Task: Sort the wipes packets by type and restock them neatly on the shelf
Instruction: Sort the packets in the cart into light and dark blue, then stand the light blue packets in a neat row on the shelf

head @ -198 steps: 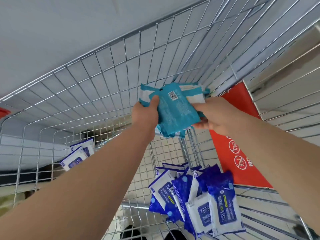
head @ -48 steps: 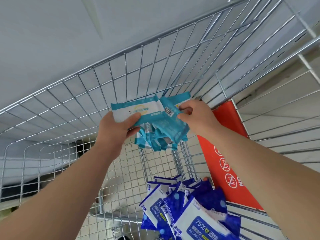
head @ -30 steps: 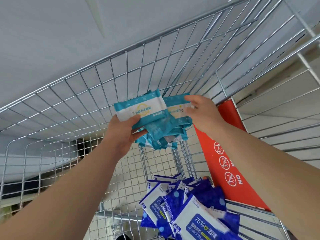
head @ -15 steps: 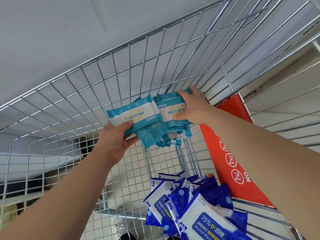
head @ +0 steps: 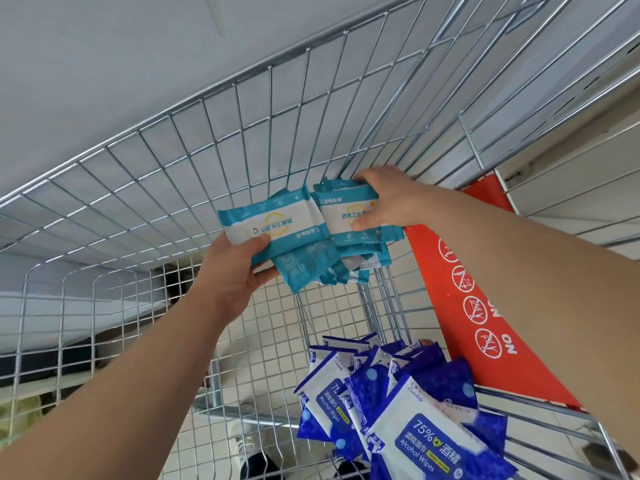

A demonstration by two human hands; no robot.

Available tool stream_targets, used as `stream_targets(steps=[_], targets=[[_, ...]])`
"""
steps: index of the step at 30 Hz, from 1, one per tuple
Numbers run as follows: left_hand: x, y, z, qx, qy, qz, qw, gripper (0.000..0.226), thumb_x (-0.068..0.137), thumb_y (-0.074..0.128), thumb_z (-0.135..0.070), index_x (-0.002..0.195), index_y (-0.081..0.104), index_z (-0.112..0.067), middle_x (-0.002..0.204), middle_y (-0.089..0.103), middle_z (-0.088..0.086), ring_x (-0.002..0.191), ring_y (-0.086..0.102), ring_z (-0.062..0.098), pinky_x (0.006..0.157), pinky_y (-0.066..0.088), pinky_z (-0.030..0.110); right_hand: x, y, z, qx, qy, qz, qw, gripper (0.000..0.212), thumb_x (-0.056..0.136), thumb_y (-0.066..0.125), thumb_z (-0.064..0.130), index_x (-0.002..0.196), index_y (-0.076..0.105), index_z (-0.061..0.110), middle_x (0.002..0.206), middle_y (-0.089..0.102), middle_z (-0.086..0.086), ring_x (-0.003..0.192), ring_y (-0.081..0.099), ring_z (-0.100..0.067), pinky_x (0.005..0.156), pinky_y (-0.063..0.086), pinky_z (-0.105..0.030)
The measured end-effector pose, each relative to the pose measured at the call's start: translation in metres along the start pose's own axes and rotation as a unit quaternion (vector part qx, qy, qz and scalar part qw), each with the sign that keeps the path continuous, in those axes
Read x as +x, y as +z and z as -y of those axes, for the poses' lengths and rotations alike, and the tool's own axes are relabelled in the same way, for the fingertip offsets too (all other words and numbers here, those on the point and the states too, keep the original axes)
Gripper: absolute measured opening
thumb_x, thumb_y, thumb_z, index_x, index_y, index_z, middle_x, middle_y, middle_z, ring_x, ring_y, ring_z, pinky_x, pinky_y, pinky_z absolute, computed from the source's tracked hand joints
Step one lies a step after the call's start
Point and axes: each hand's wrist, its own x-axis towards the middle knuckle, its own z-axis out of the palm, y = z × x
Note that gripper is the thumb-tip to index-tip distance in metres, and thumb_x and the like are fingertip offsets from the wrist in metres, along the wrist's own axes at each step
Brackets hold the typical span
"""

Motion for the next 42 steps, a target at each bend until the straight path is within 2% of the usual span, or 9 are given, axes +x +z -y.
stream_targets(steps=[3,9,14,16,22,29,33,37,42], targets=[[-0.001,0.001,0.0,0.005,0.005,0.0,1.0,0.023,0.093,0.055,-0.001,0.11,0.057,-0.016,0.106,0.071,0.005,0.098,0.069,0.021,0.067,0.06,0.036,-0.005,0.004,0.001,0.024,0.001,-0.047,0.999,0.082,0.063,0.084,0.04,0.129,0.04,0.02,0.124,0.049,-0.006,0.112,0.047,-0.022,0.096,0.042,-0.038],[-0.009,0.0,0.001,0.01,0.01,-0.008,1.0,0.026,0.093,0.056,-0.001,0.115,0.056,-0.014,0.108,0.07,0.006,0.098,0.068,0.021,0.067,0.06,0.035,-0.019,0.009,0.005,-0.107,0.012,-0.151,0.983,0.086,0.061,0.079,0.053,0.132,0.041,0.021,0.125,0.041,-0.01,0.118,0.034,-0.03,0.1,0.03,-0.04],[-0.02,-0.001,0.0,0.019,0.015,-0.006,1.0,0.032,0.093,0.056,-0.002,0.122,0.053,-0.012,0.11,0.069,0.007,0.099,0.068,0.02,0.065,0.06,0.034,-0.036,0.001,0.004,-0.035,-0.023,-0.181,0.983,0.046,0.068,0.079,0.04,0.101,0.054,0.02,0.1,0.055,-0.002,0.099,0.052,-0.026,0.084,0.04,-0.037],[-0.028,-0.001,-0.002,0.023,0.024,-0.002,0.999,0.034,0.092,0.057,-0.002,0.124,0.052,-0.012,0.112,0.068,0.007,0.1,0.068,0.021,0.067,0.06,0.034,-0.048,-0.002,0.007,0.001,-0.024,-0.176,0.984,0.042,0.07,0.078,0.036,0.1,0.055,0.017,0.094,0.057,0.0,0.089,0.055,-0.022,0.074,0.041,-0.034],[-0.076,-0.005,-0.029,0.09,0.112,-0.011,0.99,0.028,0.091,0.06,-0.004,0.117,0.053,-0.013,0.108,0.069,0.006,0.093,0.071,0.02,0.068,0.06,0.031,-0.093,-0.025,0.026,0.094,-0.013,-0.237,0.967,0.034,0.073,0.075,0.031,0.095,0.055,0.015,0.092,0.06,-0.002,0.084,0.058,-0.024,0.066,0.043,-0.033],[-0.189,-0.02,-0.098,0.248,0.235,-0.089,0.936,0.017,0.088,0.066,-0.017,0.102,0.058,-0.023,0.095,0.069,-0.005,0.088,0.069,0.015,0.072,0.058,0.032,-0.186,-0.08,0.106,0.071,-0.04,-0.256,0.963,0.031,0.081,0.065,0.03,0.106,0.054,0.016,0.102,0.062,-0.005,0.091,0.059,-0.027,0.076,0.048,-0.037],[-0.266,-0.035,-0.129,0.234,0.251,-0.118,0.932,0.029,0.089,0.066,-0.018,0.116,0.057,-0.017,0.106,0.068,-0.002,0.095,0.067,0.016,0.08,0.059,0.039,-0.251,-0.109,0.156,0.068,-0.103,-0.258,0.958,0.026,0.081,0.062,0.026,0.103,0.052,0.019,0.096,0.06,0.002,0.081,0.059,-0.02,0.065,0.047,-0.032],[-0.337,-0.066,-0.147,0.194,0.276,-0.146,0.93,0.024,0.088,0.067,-0.015,0.11,0.059,-0.02,0.105,0.07,-0.001,0.095,0.068,0.016,0.079,0.06,0.037,-0.308,-0.123,0.206,0.07,-0.153,-0.252,0.953,0.022,0.081,0.063,0.024,0.099,0.05,0.02,0.088,0.058,0.005,0.069,0.059,-0.015,0.057,0.047,-0.03],[-0.427,-0.118,-0.167,0.165,0.304,-0.199,0.917,0.028,0.089,0.066,-0.014,0.114,0.057,-0.021,0.102,0.069,-0.006,0.092,0.068,0.01,0.071,0.059,0.026,-0.371,-0.128,0.28,0.038,-0.22,-0.254,0.941,0.024,0.084,0.063,0.026,0.105,0.052,0.021,0.096,0.062,0.005,0.077,0.059,-0.015,0.064,0.05,-0.033]])
